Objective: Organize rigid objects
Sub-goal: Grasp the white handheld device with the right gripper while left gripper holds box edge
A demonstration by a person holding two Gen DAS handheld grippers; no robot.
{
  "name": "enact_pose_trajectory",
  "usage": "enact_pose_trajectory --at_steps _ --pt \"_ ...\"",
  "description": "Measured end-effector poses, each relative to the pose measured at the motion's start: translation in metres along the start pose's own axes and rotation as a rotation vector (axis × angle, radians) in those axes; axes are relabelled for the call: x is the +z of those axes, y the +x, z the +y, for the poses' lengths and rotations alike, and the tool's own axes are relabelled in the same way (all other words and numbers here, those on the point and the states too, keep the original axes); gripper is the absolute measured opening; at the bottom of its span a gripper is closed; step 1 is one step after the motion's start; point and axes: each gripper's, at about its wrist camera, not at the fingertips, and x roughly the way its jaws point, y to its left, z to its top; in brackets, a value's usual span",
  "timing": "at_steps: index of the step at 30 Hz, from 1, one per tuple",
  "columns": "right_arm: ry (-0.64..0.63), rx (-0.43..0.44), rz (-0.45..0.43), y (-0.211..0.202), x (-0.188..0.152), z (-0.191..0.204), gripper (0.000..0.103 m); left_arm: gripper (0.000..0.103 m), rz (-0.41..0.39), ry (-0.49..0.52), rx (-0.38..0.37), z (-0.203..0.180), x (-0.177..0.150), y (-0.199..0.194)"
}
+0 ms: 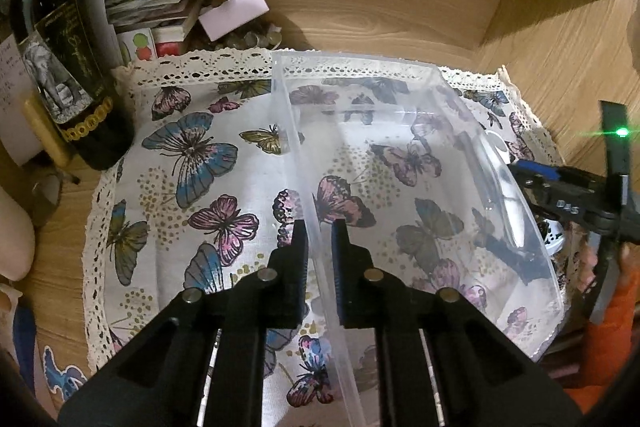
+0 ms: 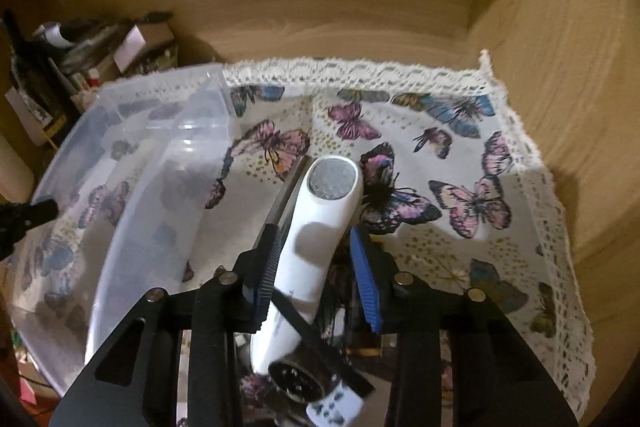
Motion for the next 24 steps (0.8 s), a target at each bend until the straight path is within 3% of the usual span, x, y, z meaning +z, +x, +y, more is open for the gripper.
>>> enact_pose_trajectory --at_steps 12,18,24 --pt "-0.061 -0.042 0.086 0.032 0.009 0.012 0.035 0.012 -0.016 -0.008 -0.019 0.002 0.000 -0.001" --pt "-0.044 -0.030 0.042 0.017 0.007 0.012 0.029 0.012 -0.019 -0.003 -0.017 0.001 0.000 -0.002" --pt "-0.021 -0.020 -0.085 -0.020 0.009 0.014 0.029 0.012 -0.025 0.003 -0.011 0.001 0.000 -0.003"
